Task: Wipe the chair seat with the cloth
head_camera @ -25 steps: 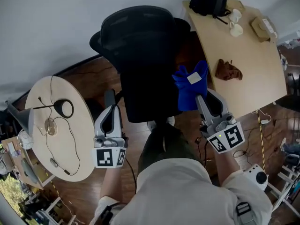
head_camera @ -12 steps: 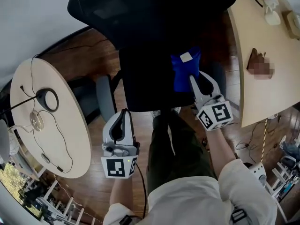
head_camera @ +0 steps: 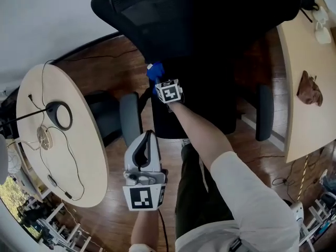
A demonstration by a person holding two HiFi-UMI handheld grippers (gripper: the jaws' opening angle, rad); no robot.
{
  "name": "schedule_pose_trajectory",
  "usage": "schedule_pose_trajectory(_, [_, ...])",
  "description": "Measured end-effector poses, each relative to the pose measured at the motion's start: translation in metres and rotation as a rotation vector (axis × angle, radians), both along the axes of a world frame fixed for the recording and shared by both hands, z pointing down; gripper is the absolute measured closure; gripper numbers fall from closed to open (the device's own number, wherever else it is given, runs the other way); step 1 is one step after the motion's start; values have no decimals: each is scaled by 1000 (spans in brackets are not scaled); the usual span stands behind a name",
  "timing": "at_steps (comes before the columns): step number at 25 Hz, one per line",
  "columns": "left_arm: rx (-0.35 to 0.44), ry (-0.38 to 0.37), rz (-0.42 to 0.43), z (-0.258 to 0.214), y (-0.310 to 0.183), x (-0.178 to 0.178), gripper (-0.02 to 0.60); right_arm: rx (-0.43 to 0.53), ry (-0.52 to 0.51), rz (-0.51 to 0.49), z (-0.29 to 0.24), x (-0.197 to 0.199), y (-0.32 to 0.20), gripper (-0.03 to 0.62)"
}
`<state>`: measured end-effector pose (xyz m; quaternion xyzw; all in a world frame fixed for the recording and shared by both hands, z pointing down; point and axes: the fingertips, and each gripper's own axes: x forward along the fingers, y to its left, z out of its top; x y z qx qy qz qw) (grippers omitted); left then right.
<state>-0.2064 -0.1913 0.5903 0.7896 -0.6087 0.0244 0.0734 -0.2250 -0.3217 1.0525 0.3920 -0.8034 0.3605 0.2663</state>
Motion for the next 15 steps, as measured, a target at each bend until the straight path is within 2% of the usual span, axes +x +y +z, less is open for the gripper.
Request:
schedule_pose_trajectory(2, [11, -69, 31, 14, -1, -2, 525, 30, 38, 9, 17, 7, -9, 522])
schedule_pose_trajectory(4, [16, -148, 89, 24, 0, -2, 525, 22, 85, 56, 27, 45, -17, 522])
schedule_pose_trajectory(5, [10, -144, 96, 28, 0, -2, 525, 7, 111, 89, 30, 72, -21, 523])
schedule_pose_trajectory(8, [-19, -23, 44, 29, 0, -4, 525, -55, 194, 200, 36, 166, -32, 525])
schedule_pose_trajectory(9, [-21, -9, 41, 27, -1, -3, 525, -77, 222, 238, 38, 199, -35, 525])
schedule_pose_trajectory(13, [5, -14, 72, 2, -9, 7, 525, -156, 316, 364, 44, 317, -43, 525])
schedule_pose_trajectory(15, [12, -7, 84, -2, -12, 15, 525, -176, 342, 392, 46, 358, -43, 525])
